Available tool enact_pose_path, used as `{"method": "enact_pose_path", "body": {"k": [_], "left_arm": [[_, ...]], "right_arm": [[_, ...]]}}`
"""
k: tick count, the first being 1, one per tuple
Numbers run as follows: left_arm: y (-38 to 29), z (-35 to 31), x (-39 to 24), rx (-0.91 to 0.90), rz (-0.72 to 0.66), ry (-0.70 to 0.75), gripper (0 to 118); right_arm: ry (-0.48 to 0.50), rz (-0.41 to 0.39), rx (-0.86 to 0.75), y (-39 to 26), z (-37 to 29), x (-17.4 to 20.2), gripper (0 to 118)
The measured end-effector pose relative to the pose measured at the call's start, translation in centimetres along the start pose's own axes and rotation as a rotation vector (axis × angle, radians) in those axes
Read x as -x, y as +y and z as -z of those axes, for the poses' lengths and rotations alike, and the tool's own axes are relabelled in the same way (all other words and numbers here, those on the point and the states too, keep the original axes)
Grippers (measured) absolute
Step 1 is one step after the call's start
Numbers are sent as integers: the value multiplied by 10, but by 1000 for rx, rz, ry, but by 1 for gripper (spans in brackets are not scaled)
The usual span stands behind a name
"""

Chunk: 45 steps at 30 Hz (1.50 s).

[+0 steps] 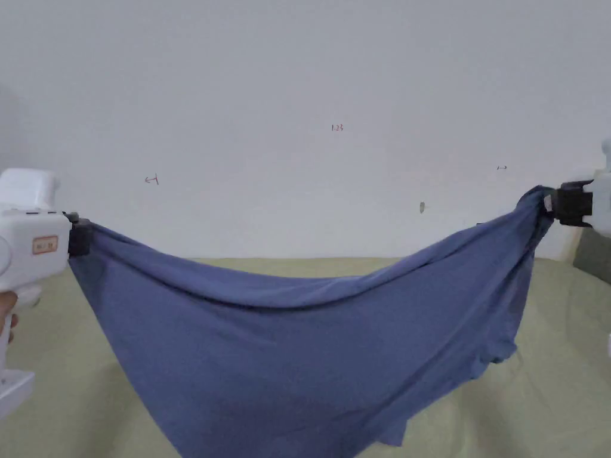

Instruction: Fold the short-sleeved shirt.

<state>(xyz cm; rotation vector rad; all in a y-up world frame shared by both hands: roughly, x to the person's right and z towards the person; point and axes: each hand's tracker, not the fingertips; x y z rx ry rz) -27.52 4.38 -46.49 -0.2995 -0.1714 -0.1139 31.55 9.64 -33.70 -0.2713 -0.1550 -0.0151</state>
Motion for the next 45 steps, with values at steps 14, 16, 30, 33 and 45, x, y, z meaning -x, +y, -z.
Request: {"method": "enact_pose_path", "body": {"k": [14,16,30,33,45], "left_arm": [[70,71,11,-75,-38,89,2],[46,92,7,-45,-66,77,2],[-90,74,-18,84,-103,25,2],[-121,30,-14,117,-56,-5,2],[-342,-89,1,597,-220,-99,2]], "right_arm": [[-42,32,-131,63,67,-2,7],[-57,34,-89,34,91,-1,8],[-81,151,45,-147,87,-31,8],[-34,176,52,-187,37,-35,8],[-14,174,468,-444,-89,-29,10]]}}
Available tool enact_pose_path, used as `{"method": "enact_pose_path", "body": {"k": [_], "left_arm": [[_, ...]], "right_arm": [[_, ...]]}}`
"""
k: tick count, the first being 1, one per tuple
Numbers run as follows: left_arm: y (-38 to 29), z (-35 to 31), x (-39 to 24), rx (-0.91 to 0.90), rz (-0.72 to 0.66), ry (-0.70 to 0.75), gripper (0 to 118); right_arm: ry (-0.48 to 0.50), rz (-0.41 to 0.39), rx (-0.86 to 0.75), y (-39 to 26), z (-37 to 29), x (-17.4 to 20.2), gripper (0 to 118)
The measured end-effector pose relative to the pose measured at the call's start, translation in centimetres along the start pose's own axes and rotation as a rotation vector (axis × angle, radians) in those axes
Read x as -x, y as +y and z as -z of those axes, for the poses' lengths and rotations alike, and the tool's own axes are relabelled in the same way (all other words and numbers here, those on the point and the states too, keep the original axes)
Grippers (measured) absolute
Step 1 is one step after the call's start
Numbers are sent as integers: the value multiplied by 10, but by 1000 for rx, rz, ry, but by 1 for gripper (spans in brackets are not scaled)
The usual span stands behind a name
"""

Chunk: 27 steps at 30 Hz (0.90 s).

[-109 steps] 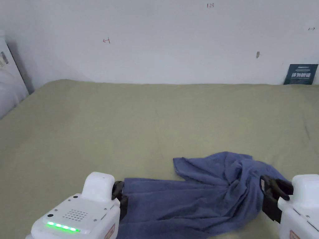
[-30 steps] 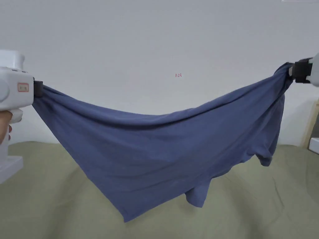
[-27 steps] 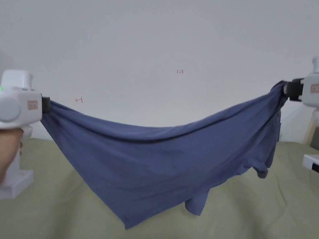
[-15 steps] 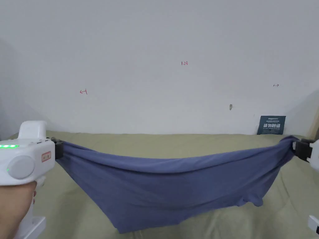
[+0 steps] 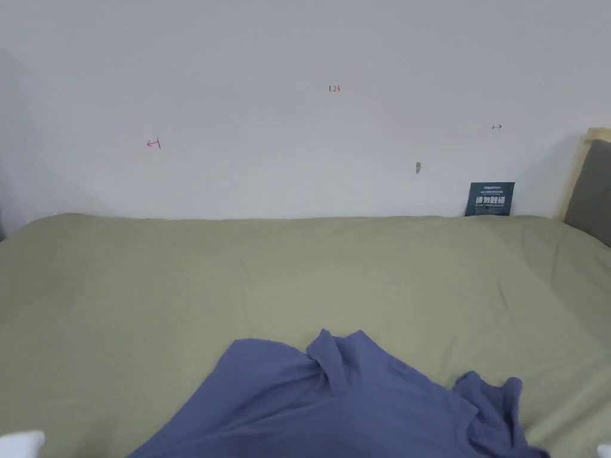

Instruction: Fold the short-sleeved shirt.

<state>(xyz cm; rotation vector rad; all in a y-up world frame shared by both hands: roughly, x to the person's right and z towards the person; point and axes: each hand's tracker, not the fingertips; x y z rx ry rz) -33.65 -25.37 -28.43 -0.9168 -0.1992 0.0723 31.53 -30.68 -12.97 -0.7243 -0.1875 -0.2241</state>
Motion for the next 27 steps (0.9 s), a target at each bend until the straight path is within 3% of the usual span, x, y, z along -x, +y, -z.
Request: {"method": "enact_pose_path", "body": {"k": [2,3,4,5,6,7,8,10,11,14,16,17,19,20,21,22,23,26,27], "left_arm": [[-11,12,6,21,-40,2,2],[-11,17,10,14,-42,-8,4],[-10,16,9,4,-39,-1,16],[-6,12,6,-19,-36,20,47],[-1,7,3,-42,-19,69,100],[1,-1,0,-54,-5,83,117],[4,-16,-5,-119,19,73,117],[11,-50,-25,-295,62,81,116],[14,-69,-40,-373,94,85,116],[27,-108,-87,-590,160,73,116],[30,-115,-101,-705,177,44,115],[32,-123,-112,-752,201,36,113],[34,-114,-110,-783,214,21,106],[37,-115,-111,-769,210,13,93],[41,-114,-111,-758,205,-10,58],[43,-113,-108,-742,195,-41,14],[42,-114,-115,-749,204,-32,0],[43,-105,-111,-738,226,1,0],[42,-110,-118,-701,234,-48,0]], "right_arm": [[29,89,79,-20,12,-9,12],[17,120,80,-24,14,-12,34],[-1,134,76,-22,14,-13,67],[4,141,78,-16,12,-12,96],[12,133,80,-8,9,-10,111],[11,115,71,0,2,-4,108],[-19,26,0,12,-12,8,107],[-47,-124,-110,35,-36,36,107],[-37,-163,-197,47,-50,54,107],[65,-111,-393,79,-85,106,108],[83,-88,-520,94,-106,140,105],[91,-91,-583,99,-116,156,100],[160,-112,-653,106,-132,177,71],[162,-129,-672,108,-138,188,53],[127,-148,-684,110,-142,199,20],[94,-169,-686,111,-143,206,7],[76,-178,-686,112,-143,211,6],[114,-170,-674,113,-142,218,5],[122,-166,-660,114,-140,220,5]]}}
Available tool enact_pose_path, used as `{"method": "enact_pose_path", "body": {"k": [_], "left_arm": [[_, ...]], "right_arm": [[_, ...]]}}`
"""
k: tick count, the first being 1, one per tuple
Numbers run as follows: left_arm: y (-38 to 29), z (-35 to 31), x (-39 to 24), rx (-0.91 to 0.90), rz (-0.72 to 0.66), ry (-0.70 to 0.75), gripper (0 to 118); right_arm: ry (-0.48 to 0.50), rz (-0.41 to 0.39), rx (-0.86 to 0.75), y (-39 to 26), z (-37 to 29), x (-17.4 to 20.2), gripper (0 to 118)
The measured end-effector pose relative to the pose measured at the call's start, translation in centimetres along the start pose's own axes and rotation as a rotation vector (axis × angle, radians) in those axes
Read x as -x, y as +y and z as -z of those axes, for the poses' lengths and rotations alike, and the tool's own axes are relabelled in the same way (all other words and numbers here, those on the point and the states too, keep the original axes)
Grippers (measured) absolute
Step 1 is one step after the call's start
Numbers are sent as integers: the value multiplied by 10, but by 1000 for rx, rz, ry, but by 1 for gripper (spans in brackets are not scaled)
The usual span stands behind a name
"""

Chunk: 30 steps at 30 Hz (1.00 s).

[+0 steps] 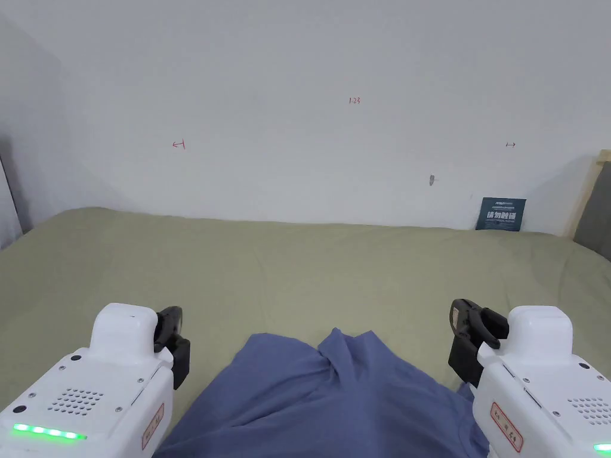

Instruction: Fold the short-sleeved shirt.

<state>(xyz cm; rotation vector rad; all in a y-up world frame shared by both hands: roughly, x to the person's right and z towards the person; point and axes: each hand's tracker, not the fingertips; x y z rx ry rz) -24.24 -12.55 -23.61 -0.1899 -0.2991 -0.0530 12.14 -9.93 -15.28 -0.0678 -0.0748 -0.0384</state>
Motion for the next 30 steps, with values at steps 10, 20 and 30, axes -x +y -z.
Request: {"method": "enact_pose_path", "body": {"k": [10,20,30], "left_arm": [[-38,-7,76,266,-20,129,0],[-156,65,147,694,-121,62,116],[-212,91,116,760,-2,0,62]], "right_arm": [[53,-19,55,-23,16,20,5],[102,2,218,-71,58,41,5],[75,-12,299,-87,78,33,5]]}}
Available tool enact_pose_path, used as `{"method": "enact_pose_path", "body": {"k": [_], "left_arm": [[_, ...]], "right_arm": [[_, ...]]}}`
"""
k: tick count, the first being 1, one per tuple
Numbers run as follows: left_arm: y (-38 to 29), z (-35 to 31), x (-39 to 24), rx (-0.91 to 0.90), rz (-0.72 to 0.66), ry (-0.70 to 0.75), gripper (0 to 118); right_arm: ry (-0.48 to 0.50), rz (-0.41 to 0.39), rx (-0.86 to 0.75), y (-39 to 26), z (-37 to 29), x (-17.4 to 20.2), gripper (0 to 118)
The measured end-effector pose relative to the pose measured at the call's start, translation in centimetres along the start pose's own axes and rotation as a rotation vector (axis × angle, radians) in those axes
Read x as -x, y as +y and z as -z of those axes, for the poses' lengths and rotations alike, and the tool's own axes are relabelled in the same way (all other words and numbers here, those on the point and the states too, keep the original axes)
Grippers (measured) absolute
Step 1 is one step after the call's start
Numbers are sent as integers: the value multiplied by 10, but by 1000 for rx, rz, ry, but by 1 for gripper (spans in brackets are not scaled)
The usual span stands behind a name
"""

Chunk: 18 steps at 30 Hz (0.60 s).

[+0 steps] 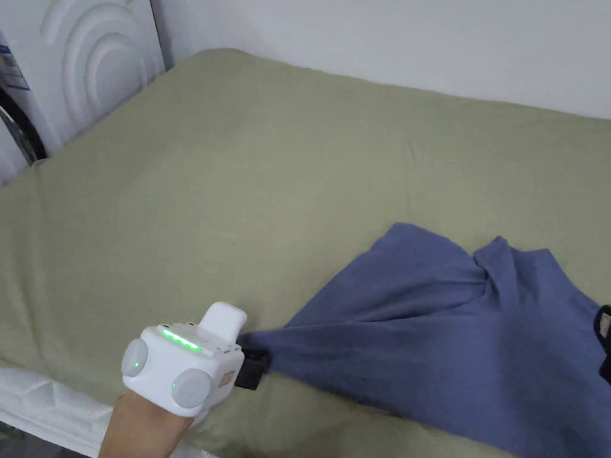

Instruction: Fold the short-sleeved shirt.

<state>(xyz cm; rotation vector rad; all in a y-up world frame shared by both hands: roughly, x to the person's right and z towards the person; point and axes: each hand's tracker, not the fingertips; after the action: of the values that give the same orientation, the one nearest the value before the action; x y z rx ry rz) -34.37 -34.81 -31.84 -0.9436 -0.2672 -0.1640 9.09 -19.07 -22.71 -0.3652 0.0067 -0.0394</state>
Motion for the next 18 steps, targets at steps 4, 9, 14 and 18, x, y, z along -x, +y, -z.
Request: {"method": "enact_pose_path", "body": {"k": [4,9,14,18], "left_arm": [[-1,-18,1,-68,-25,11,5],[6,-30,-9,-120,-17,4,5],[19,-57,-22,-174,-48,-8,5],[28,-65,-26,-194,-91,-52,6]], "right_arm": [[-9,10,12,-2,5,-10,5],[-38,-15,50,-11,14,-26,5],[-105,-90,144,-19,33,-58,5],[-128,-129,253,-29,83,-99,5]]}}
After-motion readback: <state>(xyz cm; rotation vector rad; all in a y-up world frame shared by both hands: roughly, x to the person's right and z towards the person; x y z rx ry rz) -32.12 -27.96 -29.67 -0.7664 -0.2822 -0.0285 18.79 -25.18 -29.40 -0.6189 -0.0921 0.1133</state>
